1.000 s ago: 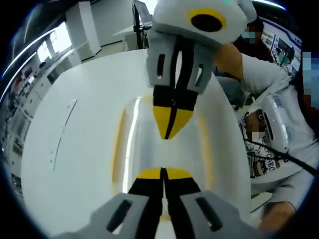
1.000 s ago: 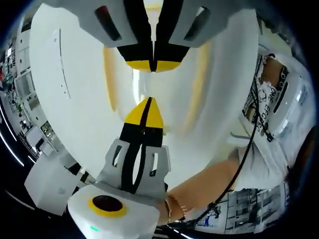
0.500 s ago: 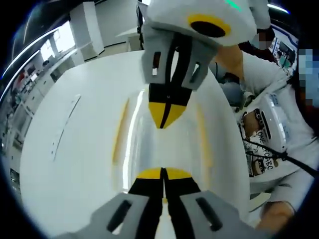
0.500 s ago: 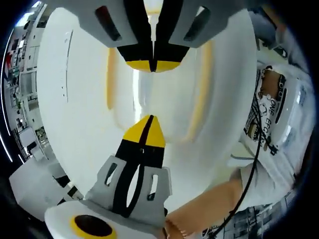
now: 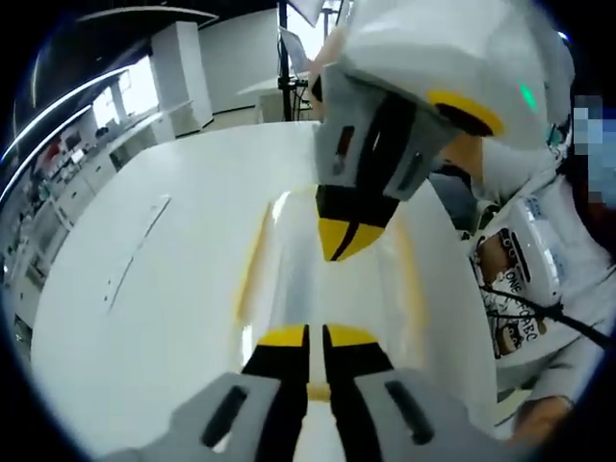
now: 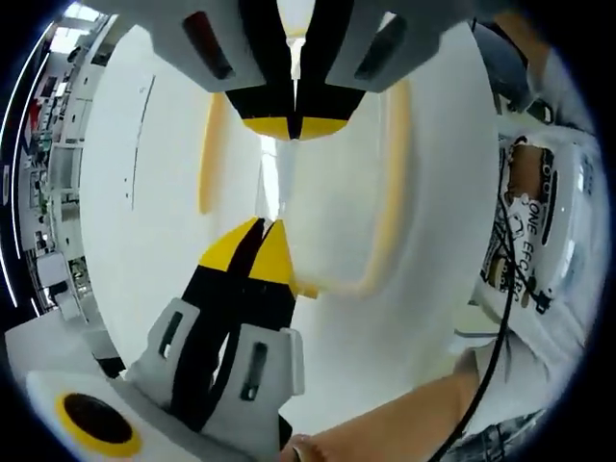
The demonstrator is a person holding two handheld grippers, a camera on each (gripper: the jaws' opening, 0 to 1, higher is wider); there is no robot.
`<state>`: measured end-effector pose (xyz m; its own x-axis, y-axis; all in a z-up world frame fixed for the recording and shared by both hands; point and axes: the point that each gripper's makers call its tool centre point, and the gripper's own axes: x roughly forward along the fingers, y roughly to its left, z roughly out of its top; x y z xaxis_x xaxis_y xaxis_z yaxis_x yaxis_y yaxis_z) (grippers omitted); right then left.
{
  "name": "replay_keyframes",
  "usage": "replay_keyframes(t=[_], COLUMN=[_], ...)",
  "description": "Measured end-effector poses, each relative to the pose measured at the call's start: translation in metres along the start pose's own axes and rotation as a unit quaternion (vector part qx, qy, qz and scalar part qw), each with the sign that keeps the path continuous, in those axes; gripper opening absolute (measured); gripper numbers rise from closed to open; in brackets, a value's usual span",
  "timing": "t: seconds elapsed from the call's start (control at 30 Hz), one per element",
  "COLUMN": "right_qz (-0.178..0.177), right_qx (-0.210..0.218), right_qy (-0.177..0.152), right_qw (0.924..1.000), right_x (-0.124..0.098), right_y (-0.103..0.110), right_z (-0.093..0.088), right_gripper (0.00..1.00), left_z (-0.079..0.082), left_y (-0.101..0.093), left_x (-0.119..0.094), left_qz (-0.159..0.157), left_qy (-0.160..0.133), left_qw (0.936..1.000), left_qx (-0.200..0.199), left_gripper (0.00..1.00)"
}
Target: Snap each plastic latch of the storage box into its locked position after aligning the lid with the box until every specified latch is closed and the lid sits flush.
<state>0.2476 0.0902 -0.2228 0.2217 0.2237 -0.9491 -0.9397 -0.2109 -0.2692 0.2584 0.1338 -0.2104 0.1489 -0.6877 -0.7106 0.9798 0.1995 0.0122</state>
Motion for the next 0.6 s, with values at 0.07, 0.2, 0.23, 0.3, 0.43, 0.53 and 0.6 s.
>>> replay_keyframes(t=[0.07, 0.2, 0.23, 0.3, 0.43, 0.53, 0.6], right_qz=[-0.002, -0.005, -0.004, -0.001, 0.011, 0.015, 0.014], right_qx=[0.011, 0.006, 0.006, 0.010, 0.022, 0.028, 0.029], right_qy=[0.009, 0.022, 0.023, 0.023, 0.014, 0.010, 0.010], right_qw=[0.9999, 0.9997, 0.9997, 0.9997, 0.9996, 0.9994, 0.9994], right_x=[0.000, 0.000, 0.000, -0.001, -0.002, -0.002, -0.002], right_y=[-0.001, -0.002, -0.002, -0.004, -0.007, -0.005, -0.004], right_z=[-0.001, -0.003, -0.003, -0.004, -0.004, -0.003, -0.002], right_gripper=[0.00, 0.00, 0.00, 0.00, 0.00, 0.00, 0.00], left_z=[0.001, 0.001, 0.000, 0.000, -0.001, -0.005, -0.009], left_y=[-0.001, -0.001, 0.000, 0.004, 0.011, 0.010, 0.010], left_x=[0.001, 0.001, 0.000, -0.005, -0.015, -0.020, -0.024], left_qz=[-0.002, 0.002, 0.008, 0.024, 0.045, 0.041, 0.042], left_qy=[-0.004, -0.008, -0.008, -0.016, -0.057, -0.076, -0.083], left_qw=[1.0000, 1.0000, 0.9999, 0.9996, 0.9973, 0.9962, 0.9956], left_qx=[-0.001, 0.005, 0.007, 0.009, -0.005, -0.012, -0.015], left_gripper=[0.06, 0.06, 0.06, 0.06, 0.06, 0.06, 0.06])
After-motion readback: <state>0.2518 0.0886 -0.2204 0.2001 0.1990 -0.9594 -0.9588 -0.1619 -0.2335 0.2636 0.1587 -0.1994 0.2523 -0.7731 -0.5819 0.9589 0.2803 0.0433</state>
